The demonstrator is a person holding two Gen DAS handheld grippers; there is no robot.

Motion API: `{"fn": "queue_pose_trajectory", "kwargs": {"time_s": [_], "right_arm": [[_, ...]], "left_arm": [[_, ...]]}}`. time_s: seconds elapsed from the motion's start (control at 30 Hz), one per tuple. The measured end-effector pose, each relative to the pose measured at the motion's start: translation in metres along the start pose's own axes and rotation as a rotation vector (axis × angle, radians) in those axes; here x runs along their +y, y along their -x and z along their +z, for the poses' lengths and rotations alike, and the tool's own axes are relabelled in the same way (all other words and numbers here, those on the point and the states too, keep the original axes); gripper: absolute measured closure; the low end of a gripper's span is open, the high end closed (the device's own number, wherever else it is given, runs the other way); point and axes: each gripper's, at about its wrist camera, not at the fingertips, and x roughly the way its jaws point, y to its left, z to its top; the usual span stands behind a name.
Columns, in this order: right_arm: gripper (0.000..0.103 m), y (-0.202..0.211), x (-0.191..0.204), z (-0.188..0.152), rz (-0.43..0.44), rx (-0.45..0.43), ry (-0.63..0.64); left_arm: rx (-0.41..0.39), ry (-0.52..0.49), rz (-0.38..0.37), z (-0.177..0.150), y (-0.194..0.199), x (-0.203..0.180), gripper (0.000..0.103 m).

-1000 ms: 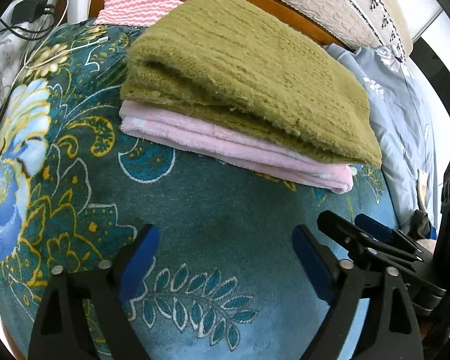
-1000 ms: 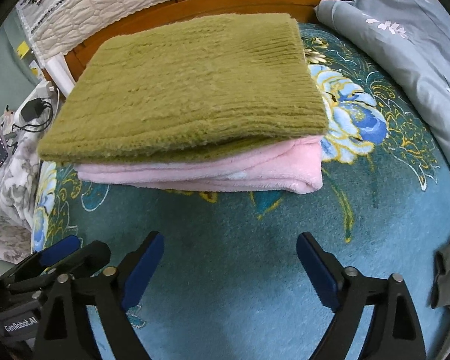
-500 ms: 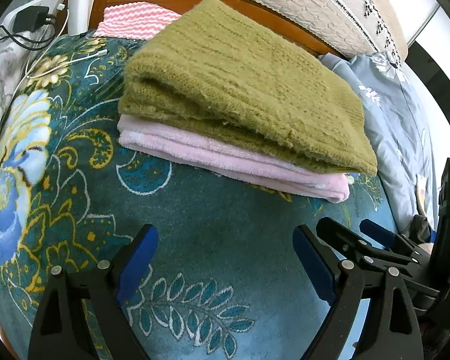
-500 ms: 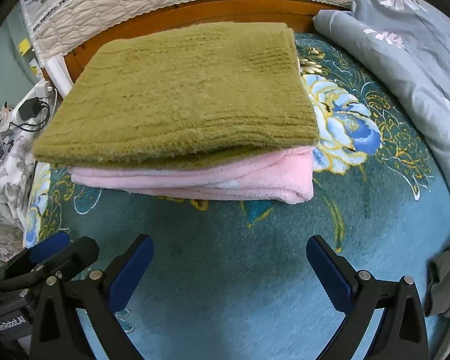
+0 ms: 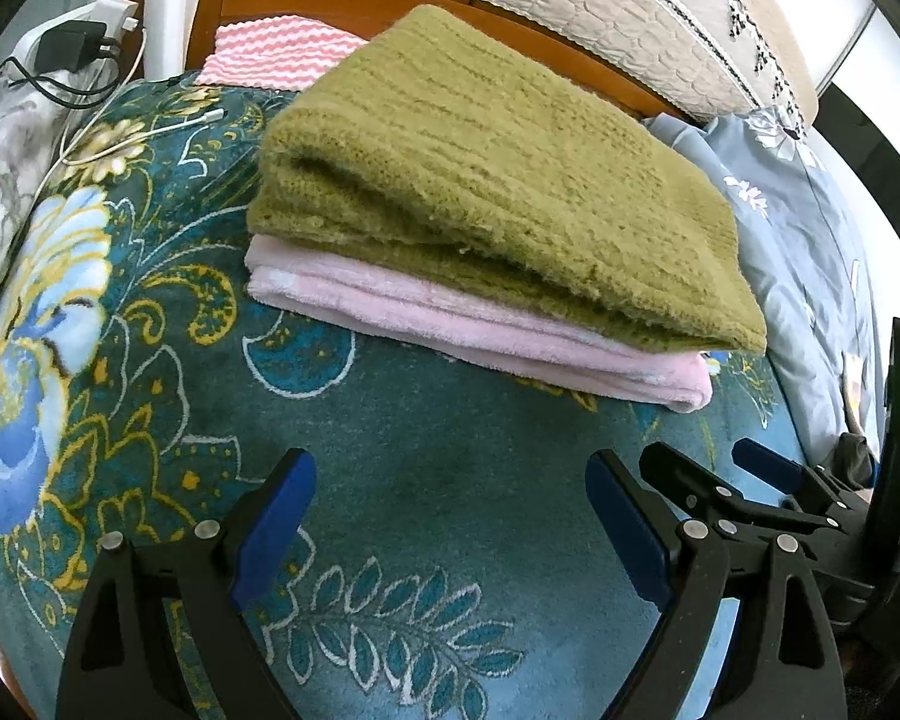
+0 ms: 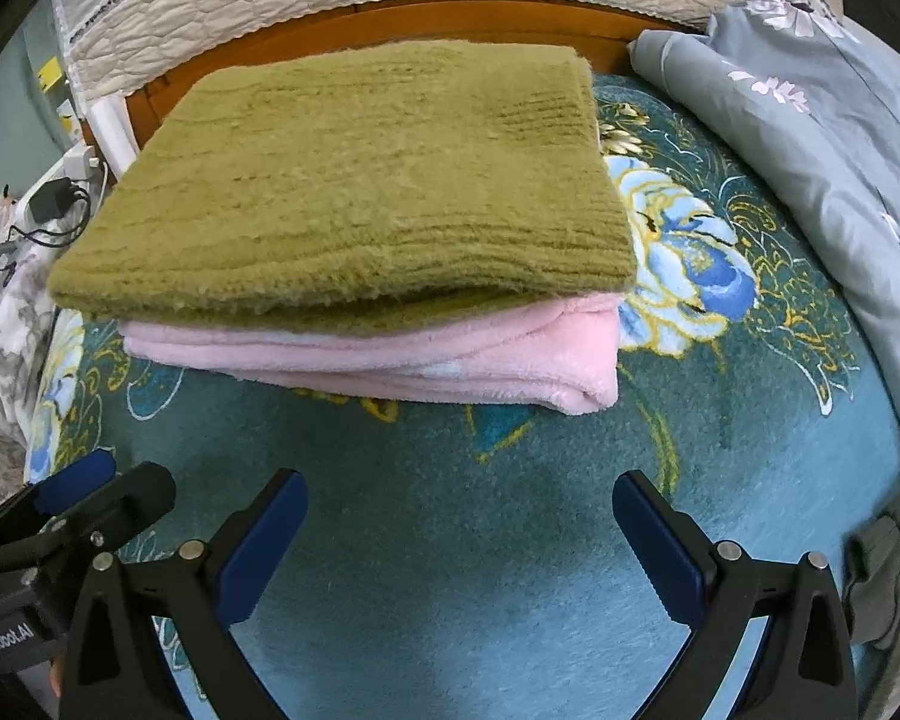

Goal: Fold clothes

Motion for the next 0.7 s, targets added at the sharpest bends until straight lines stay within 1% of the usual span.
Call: {"fn": "queue_pose_trajectory", "kwargs": {"time_s": [0.13, 0.3, 0.43, 0.7], "right_arm": [[0.0, -0.001, -0.003, 0.0, 0.007, -0.002, -0.018], [0.0, -0.004, -0.008, 0.003, 0.019, -0.013, -0.019], [0.0, -0.005, -0.01, 0.004, 0.023, -0.013, -0.027], [0.0, -0.003, -0.014, 0.003, 0.031, -0.035, -0.052]], "left_arm": [[0.005, -0.016, 0.005, -0.001, 0.0, -0.002, 0.011], [-0.002, -0.022, 0.053, -0.002, 0.0, -0.006, 0.011], [-0.007, -0.028, 0.052, -0.002, 0.0, -0.007, 0.011], [-0.055, -0.051, 0.073, 0.0, 0.007, -0.013, 0.011]]}}
